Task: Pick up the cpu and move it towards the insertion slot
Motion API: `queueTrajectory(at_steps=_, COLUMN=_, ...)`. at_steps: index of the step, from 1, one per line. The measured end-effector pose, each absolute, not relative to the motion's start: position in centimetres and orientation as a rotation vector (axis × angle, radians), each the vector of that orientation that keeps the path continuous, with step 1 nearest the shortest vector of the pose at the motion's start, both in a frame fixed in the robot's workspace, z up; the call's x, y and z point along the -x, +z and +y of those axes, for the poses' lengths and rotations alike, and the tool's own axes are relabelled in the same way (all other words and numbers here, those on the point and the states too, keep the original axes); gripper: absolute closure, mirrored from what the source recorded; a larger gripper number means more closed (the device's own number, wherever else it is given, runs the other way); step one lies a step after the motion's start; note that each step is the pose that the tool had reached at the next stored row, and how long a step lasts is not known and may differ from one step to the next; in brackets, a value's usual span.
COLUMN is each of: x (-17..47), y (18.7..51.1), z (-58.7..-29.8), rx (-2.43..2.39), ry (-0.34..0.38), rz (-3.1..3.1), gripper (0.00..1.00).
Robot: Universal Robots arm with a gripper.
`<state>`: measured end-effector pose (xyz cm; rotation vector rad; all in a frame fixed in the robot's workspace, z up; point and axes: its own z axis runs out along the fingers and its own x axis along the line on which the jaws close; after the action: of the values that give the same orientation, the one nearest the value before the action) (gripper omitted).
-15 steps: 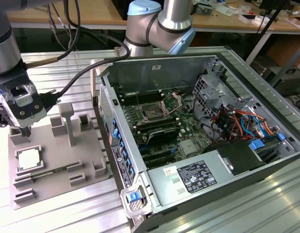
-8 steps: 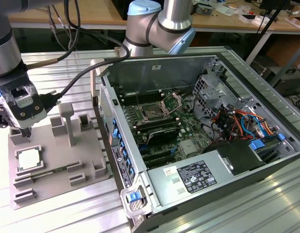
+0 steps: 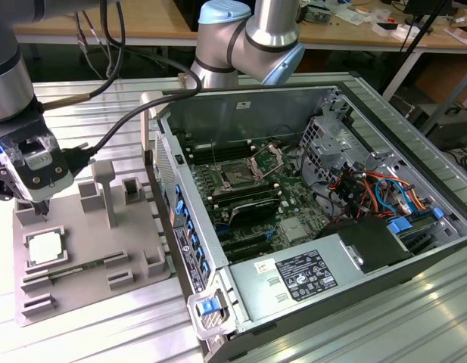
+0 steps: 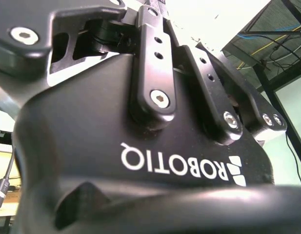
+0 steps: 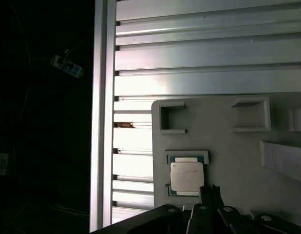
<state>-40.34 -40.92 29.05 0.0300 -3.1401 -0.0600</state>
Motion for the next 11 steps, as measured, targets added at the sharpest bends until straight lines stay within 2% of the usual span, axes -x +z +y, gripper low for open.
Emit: queueTrajectory(at_steps=11, x=40.35, y=28.72, z=-40.92, rx=-0.030, ry=-0.060, rz=-3.140, gripper=0.89)
